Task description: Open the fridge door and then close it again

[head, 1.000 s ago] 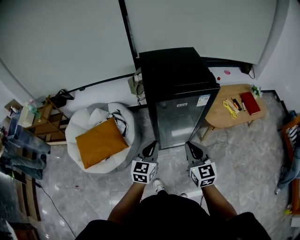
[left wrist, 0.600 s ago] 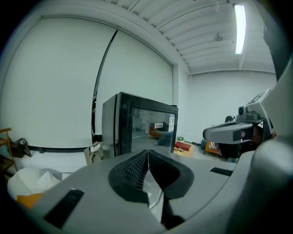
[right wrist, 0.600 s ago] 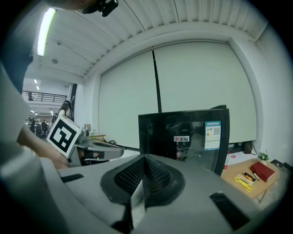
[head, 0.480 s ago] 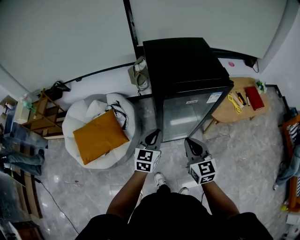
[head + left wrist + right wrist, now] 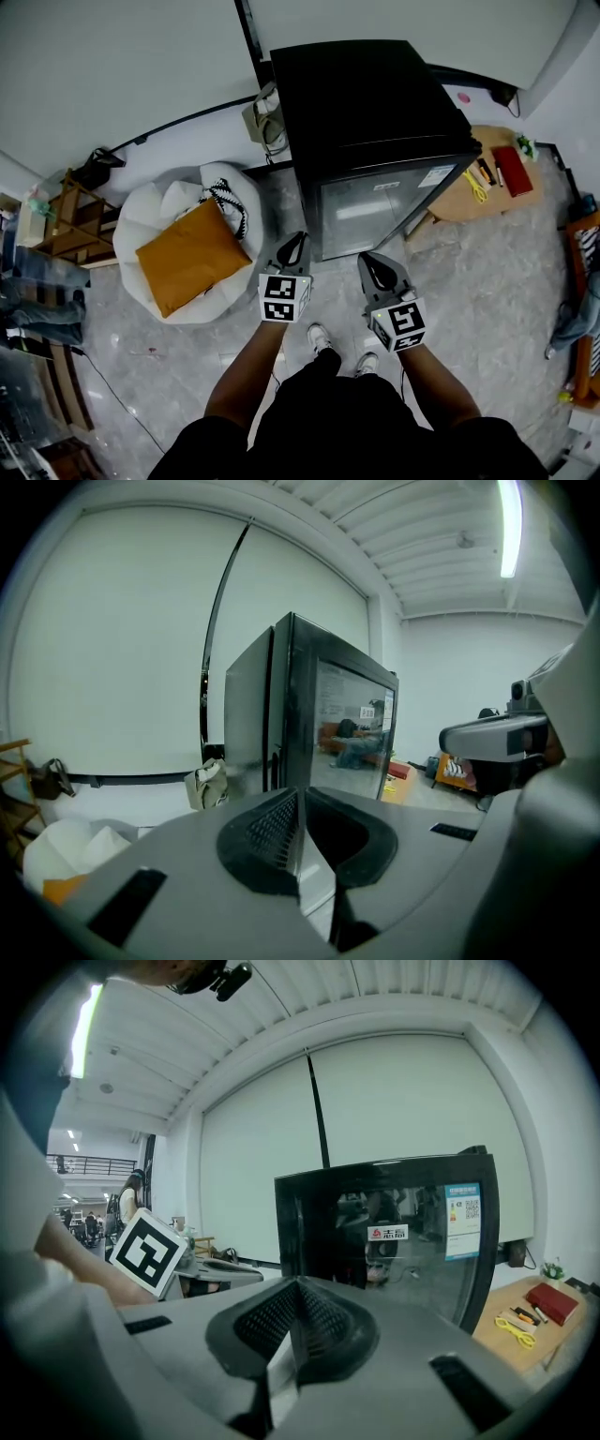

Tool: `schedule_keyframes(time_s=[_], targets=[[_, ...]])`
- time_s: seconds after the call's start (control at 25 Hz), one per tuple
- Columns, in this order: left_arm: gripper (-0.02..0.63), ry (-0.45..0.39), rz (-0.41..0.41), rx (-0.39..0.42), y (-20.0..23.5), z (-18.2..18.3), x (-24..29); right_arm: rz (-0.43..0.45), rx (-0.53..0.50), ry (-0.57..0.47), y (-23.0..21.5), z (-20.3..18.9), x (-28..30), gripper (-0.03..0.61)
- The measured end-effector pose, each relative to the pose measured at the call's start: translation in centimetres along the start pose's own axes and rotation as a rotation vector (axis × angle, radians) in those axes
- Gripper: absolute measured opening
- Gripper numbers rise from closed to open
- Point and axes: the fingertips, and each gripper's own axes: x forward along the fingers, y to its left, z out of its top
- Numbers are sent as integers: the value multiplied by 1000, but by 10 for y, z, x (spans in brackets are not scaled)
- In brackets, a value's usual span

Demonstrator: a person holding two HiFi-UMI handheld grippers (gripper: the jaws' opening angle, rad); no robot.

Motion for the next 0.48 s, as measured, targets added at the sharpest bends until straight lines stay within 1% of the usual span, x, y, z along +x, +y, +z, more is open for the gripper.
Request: schedule_keyframes(time_s=[0.08,0.12,0.16,0.24,0.36,0.48], targets=[[33,0,-4,5,5,2,9,7,14,7,1,-4,6,18],[101,1,-10,6,8,3,13,6,16,5,1,-5,9,18],[140,3,-17,6,10,4,17,4,16,2,1,-5,11,18],[152,5,-22,12,14,5,23,1,19,6,1,-7,12,18],[152,-3,-26,28,19,9,32,-13,24,20,-3,-13,10,18],[152,6,-55,44,21,10,42,-28,25,29,-6,-17,7,18]])
